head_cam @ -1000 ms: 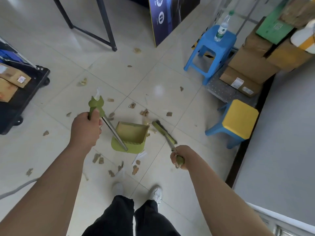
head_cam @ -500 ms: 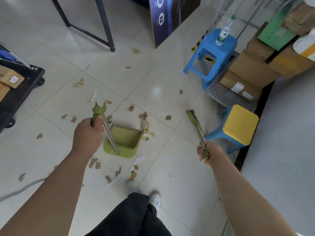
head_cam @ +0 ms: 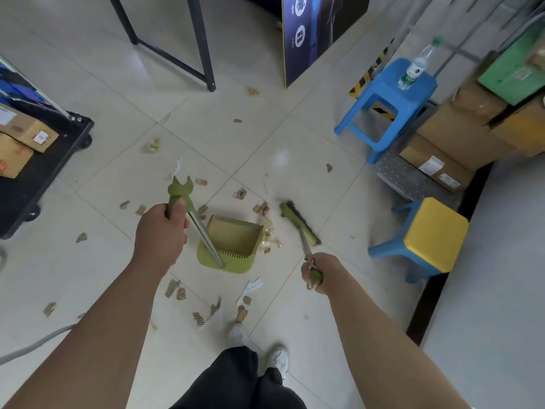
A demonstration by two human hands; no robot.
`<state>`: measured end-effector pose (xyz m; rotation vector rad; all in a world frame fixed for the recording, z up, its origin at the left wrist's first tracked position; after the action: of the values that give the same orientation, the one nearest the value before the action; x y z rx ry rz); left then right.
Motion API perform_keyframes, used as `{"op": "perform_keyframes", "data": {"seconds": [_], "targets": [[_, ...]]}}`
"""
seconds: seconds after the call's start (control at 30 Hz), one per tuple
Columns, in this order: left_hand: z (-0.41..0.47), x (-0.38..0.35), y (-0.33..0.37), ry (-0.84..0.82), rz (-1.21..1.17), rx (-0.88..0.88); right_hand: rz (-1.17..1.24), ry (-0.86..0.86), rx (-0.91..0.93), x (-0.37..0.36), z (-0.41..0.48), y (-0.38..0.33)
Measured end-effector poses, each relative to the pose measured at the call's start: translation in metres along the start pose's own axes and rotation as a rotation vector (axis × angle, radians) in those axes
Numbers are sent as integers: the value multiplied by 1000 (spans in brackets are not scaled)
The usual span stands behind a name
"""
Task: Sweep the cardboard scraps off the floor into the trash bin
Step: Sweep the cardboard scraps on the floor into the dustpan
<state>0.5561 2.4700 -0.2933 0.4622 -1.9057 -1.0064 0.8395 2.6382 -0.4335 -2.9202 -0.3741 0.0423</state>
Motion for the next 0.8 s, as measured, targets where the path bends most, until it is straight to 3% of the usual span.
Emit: {"op": "perform_keyframes", "data": {"seconds": [0.3, 0.6, 0.8], "targets": [[21, -9, 44, -43, 11, -88, -93, -137, -154, 21, -42, -55], [71, -56, 79, 70, 5, -42, 123, -25, 29, 56, -8, -187], [107, -100, 101, 187, 12, 62, -103, 86, 139, 70, 41, -306]]}}
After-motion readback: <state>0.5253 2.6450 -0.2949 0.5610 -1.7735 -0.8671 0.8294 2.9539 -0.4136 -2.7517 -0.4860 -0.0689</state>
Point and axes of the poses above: each hand's wrist, its own z-axis towards the middle knuckle, its own x-axis out of the back of the hand, y = z × x, the point moved 6 cm from there along z, towards the middle knuckle, and after that the axes turned 7 degrees about -x, right-handed, at the moved point
